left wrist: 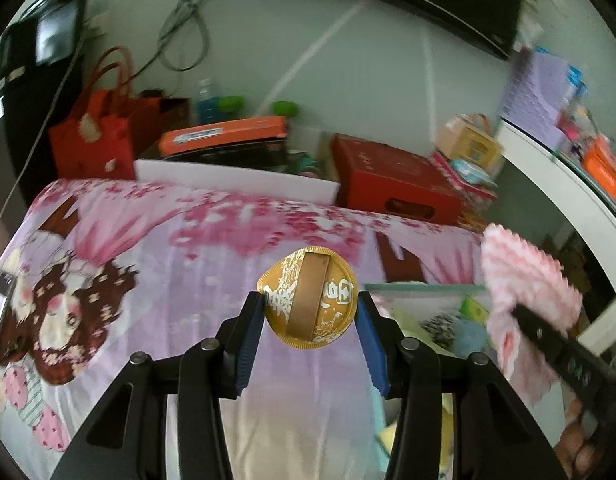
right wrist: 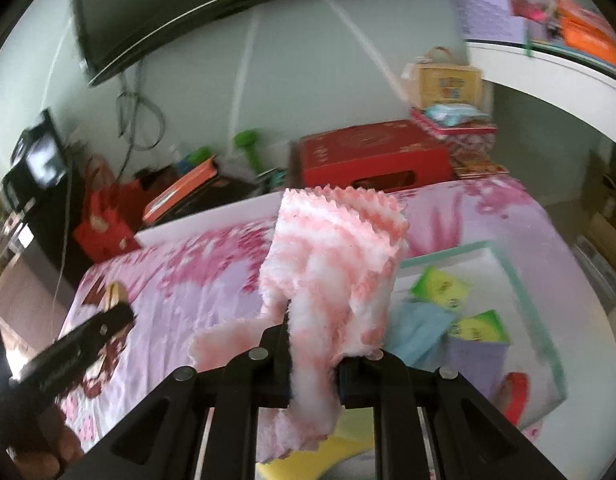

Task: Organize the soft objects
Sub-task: 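Carry the pink cloth and gold item over the tray and open both grippers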

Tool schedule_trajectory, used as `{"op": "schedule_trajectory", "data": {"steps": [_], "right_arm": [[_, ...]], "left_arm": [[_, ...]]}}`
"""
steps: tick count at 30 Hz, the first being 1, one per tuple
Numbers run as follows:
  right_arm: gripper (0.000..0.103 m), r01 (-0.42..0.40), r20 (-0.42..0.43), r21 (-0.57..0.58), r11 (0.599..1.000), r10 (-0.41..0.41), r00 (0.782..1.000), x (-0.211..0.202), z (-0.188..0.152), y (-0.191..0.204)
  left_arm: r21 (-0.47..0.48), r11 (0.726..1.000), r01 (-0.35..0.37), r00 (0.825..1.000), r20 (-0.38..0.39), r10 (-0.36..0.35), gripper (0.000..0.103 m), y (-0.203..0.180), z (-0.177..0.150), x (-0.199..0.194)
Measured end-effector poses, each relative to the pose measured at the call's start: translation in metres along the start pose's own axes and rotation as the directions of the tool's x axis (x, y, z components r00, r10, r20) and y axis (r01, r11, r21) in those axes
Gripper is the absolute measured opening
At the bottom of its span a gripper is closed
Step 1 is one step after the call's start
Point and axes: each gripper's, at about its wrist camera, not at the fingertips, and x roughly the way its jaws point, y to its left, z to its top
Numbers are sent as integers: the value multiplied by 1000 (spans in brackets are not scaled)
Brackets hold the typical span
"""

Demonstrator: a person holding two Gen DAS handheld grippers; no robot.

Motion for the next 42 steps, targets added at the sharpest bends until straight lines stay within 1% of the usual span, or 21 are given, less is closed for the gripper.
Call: {"op": "schedule_trajectory", "data": {"steps": [3,6,10,14,16,18,21,25,28,30,33,36,39,41,42], "right_arm": [[16,67,-7,61,996,-67,998,-2,3,-28],[16,108,-38,130,986,-104,994,-2,3,-56],[16,167,-56,157,973,-160,986,-4,3,-79],[16,195,-87,187,963,-182,979,-2,0,-95],[18,210,-109,198,957,-191,975,1,-1,-103],[18,237,-152,204,950,-208,966,10,-5,-110],[18,247,-195,207,947,-207,959,18,-11,-114],[18,235,-204,192,953,-195,959,22,-12,-110],[19,221,-214,178,959,-181,960,28,-13,-105],[19,216,-235,165,962,-174,956,34,-15,-102],[19,221,-287,153,963,-171,942,44,-21,-100],[24,240,-324,146,960,-183,928,49,-25,-101],[28,244,-335,152,958,-182,924,50,-27,-104],[34,248,-339,153,956,-185,922,50,-27,-104],[44,250,-341,154,956,-186,922,50,-27,-105]], "left_arm": [[62,997,37,999,-7,-36,48,-24,-5,3],[115,991,74,997,-29,-71,48,-45,-11,9],[180,977,111,993,-61,-101,49,-72,-18,20],[231,964,135,989,-87,-118,50,-93,-24,28],[249,958,144,988,-95,-124,50,-101,-27,32],[264,952,155,986,-105,-131,50,-109,-30,37],[282,946,162,983,-129,-130,50,-117,-36,47],[298,939,172,978,-165,-127,50,-124,-44,55],[304,936,175,976,-180,-124,52,-126,-47,58],[304,937,172,975,-186,-119,61,-126,-48,58],[296,939,172,974,-192,-118,65,-123,-47,59],[288,943,168,975,-192,-115,66,-120,-46,57],[267,950,163,975,-194,-113,67,-115,-42,55],[244,956,161,974,-196,-114,67,-109,-39,54],[227,961,156,974,-196,-112,67,-104,-38,53]]}}
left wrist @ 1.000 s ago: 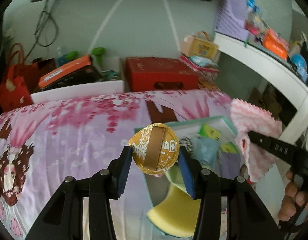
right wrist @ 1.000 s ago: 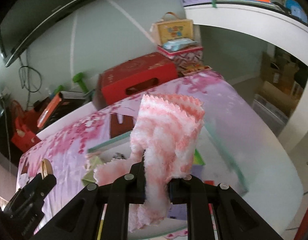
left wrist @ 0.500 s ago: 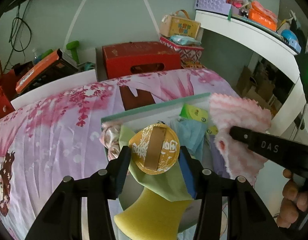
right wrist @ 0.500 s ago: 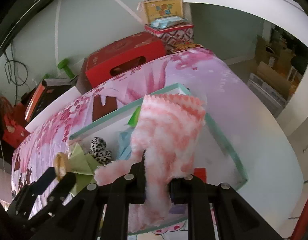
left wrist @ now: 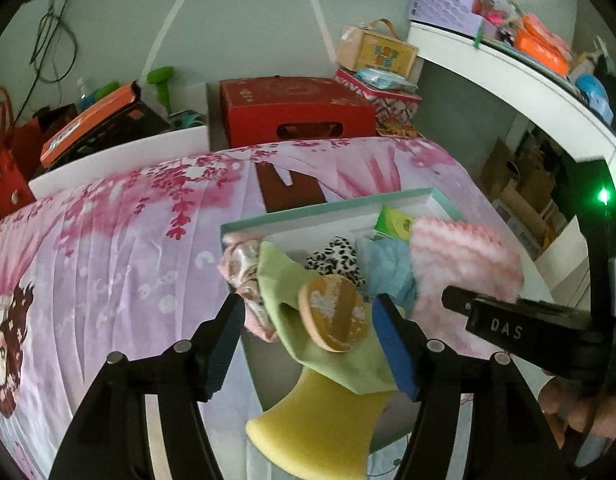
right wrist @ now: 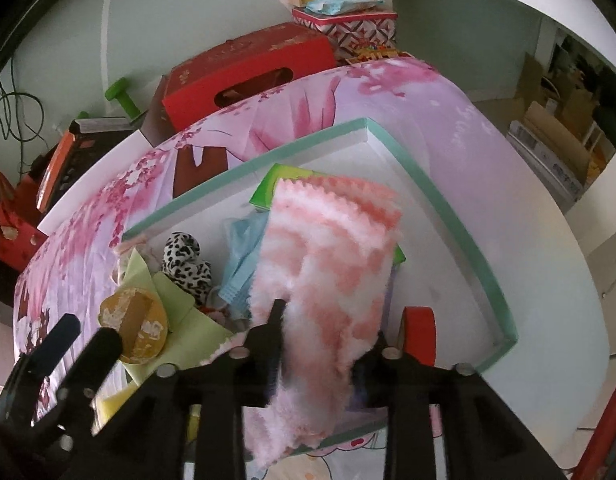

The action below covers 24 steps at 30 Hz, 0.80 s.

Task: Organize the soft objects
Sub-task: 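Carry the pink cloth and gold item over the tray and open both grippers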

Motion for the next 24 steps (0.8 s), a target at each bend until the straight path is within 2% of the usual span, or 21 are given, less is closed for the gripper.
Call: {"op": "schedule_trajectory", "data": {"steps": [1,2,5,7,9,11,13,16,18,19,21,24], "right_arm": [[56,1,0,0,1000,-1,1000,0,0,0],[59,2,2,-1,1000,-2,1000,-1,1,0],[62,-1,12,-6,1000,1,1000,-5,1,2],[68,-4,11,-12,1000,4,1000,-5,1,3],[71,-5,9,-15,1000,5,1000,-5,1,4],[75,-10,8,-21,1000,10,1000,-5,1,5],[86,-9,7,-22,1000,9,1000,-5,1,6],[94,-4,14,-23,1000,4,1000,-5,1,6],[102,-3,17,-24,1000,4,1000,-5,1,6],[103,0,20,-26,1000,1,1000,-4,0,6],[103,2,24,-28,1000,-1,1000,-4,1,6],[103,3,25,-27,1000,-3,1000,-3,1,6]], "left_arm": [[-20,1000,-6,1000,-2,6,67,5,1,-1],[-33,999,-11,1000,-4,11,68,8,1,-2],[-85,996,-36,999,-18,34,68,23,2,-2],[-118,992,-54,998,-27,52,71,33,2,-2],[-154,985,-77,997,-39,72,82,44,1,-2],[-187,977,-101,994,-51,93,83,55,0,-2],[-209,969,-133,990,-66,122,83,63,-1,-1],[-236,950,-203,978,-99,185,90,76,-3,2],[-252,931,-265,962,-140,236,91,86,-7,6],[-253,923,-290,954,-159,256,92,90,-8,9],[-252,908,-333,937,-193,290,100,98,-12,14],[-272,898,-347,932,-208,297,101,106,-16,14]]}}
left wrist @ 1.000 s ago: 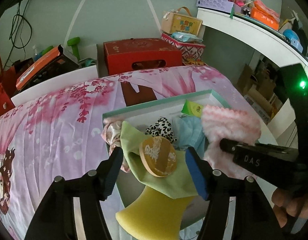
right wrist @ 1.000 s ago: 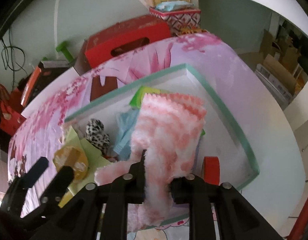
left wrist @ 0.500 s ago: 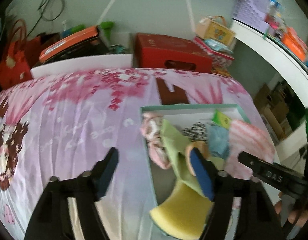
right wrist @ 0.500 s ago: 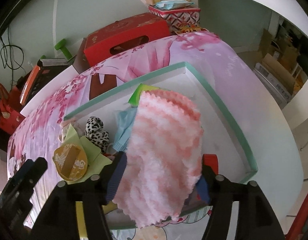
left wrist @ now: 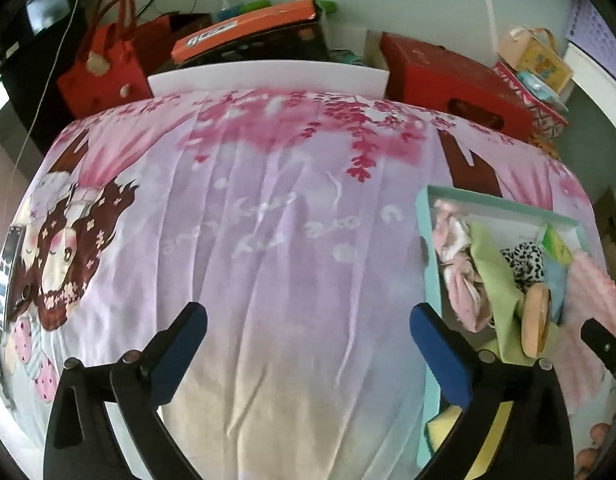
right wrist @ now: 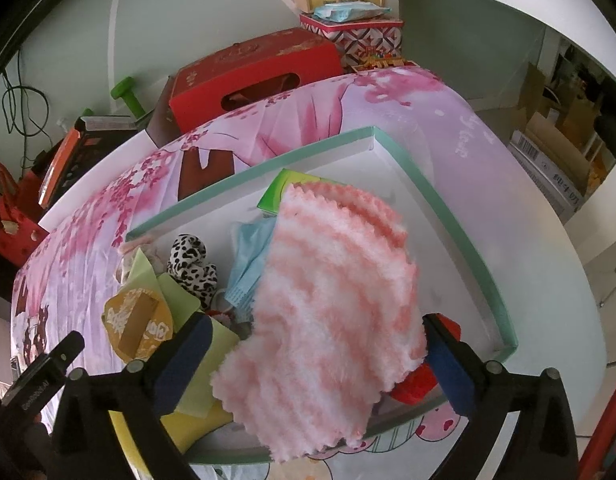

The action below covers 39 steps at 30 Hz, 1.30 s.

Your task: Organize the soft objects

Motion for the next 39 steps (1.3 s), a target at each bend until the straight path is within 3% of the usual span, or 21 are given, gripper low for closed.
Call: {"op": "schedule_trajectory", "data": {"steps": [9,18,24,39], "right_arm": [[103,2,-1,-29,1000,-2,1000,-1,0,7],[103,-9,32,-74,997,11,999,-15,-2,22],[103,-22,48,-143,989,29,998,-25,-8,47],[103,-80,-1,-282,956,82,997,-37,-74,80]], "left_arm": [[17,1000,-24,1000,-18,25,101,2,1,0],[13,998,-65,998,16,65,101,11,2,-18],[-20,990,-138,989,55,139,101,26,-6,-32],[38,981,-190,982,-8,191,101,43,-63,-43]]}}
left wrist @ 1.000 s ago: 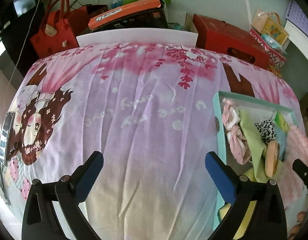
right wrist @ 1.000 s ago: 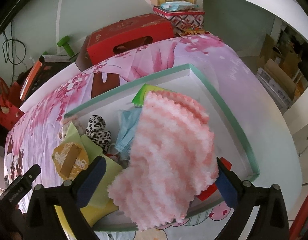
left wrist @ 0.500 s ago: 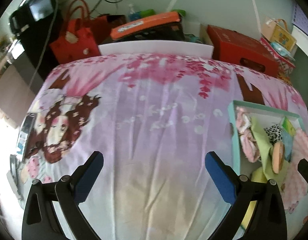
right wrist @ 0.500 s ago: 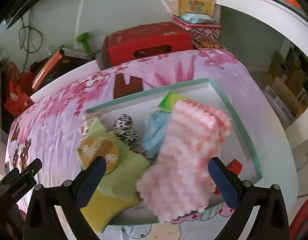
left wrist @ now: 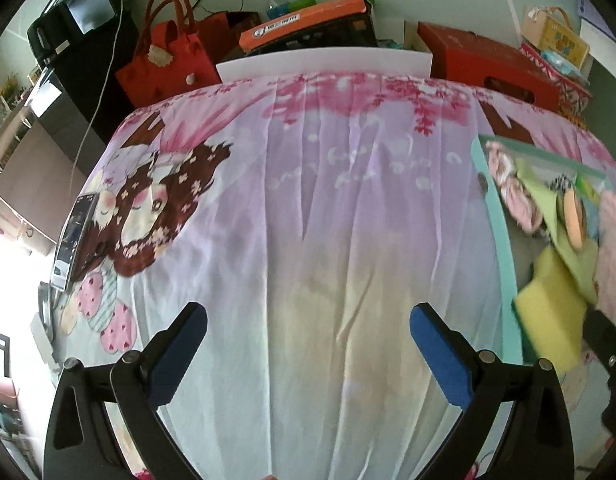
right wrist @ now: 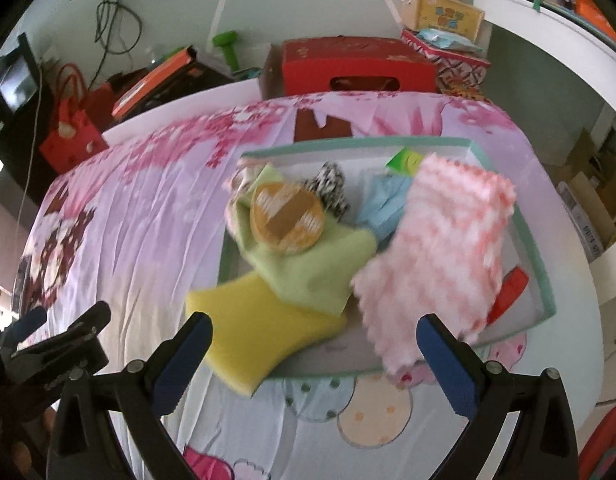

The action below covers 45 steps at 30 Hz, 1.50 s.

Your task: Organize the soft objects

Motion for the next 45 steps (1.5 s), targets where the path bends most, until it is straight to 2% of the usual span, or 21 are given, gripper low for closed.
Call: {"op": "schedule_trajectory", "data": {"steps": [5,16,24,45], "right_arm": [[103,4,-25,-25,1000,-5,1000,-2,-22,7],[103,-5,-63,-72,997,0,998,-1,-47,24],[103,-18,-67,-66,998,14,998,1,-46,24],[103,-22,-58,-70,997,18,998,9,-43,21]], "left_arm": [[31,999,-12,1000,-19,13,101,4,-18,-1],[26,1000,-4,999,-37,5,101,11,-35,-3],[5,1000,10,998,-58,-10,101,15,-38,1],[84,994,69,995,-79,-62,101,4,-37,10]]}}
